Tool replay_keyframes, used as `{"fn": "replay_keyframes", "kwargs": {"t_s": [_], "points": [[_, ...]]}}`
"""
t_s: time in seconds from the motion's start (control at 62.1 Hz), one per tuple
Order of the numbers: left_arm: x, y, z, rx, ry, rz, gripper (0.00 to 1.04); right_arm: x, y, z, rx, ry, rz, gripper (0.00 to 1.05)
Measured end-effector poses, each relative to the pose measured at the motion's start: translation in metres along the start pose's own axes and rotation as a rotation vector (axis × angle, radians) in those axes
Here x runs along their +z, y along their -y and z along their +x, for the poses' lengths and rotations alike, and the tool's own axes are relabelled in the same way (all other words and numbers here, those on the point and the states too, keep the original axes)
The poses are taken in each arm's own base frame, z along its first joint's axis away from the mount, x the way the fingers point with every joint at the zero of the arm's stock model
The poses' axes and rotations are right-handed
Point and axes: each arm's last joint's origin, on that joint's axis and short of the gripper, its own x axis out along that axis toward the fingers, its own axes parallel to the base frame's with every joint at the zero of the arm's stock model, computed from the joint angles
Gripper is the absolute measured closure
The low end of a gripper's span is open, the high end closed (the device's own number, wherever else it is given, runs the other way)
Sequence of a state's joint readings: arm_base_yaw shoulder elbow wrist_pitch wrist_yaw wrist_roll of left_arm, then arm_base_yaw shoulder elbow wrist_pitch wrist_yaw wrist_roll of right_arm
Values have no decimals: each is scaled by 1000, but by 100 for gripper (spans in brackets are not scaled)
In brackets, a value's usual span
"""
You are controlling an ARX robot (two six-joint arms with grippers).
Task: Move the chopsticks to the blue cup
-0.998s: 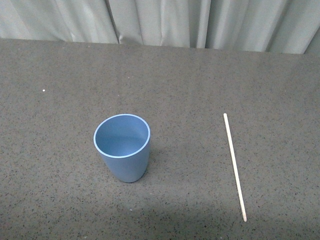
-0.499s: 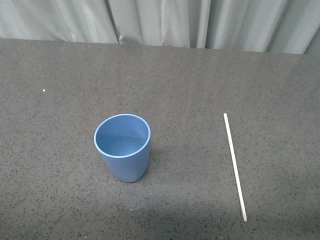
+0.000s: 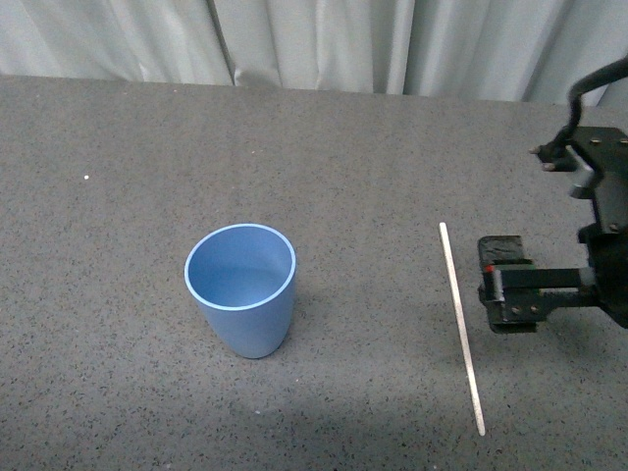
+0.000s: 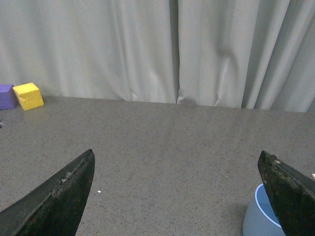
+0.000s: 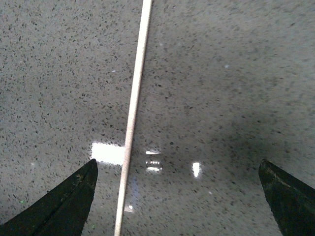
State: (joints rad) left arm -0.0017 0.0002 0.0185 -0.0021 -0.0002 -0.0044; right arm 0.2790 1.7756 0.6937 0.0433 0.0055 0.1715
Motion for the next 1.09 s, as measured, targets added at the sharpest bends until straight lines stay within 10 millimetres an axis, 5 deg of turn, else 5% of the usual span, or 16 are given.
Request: {"fn": "replay_keyframes", "kwargs": {"t_s": [0.563,1.094], "points": [[0,0,0,0,0,0,7,20,-16,59,-18,-164,69,11],[0,0,0,0,0,0,7,23,-20,70,-63,-210,50,89]]}}
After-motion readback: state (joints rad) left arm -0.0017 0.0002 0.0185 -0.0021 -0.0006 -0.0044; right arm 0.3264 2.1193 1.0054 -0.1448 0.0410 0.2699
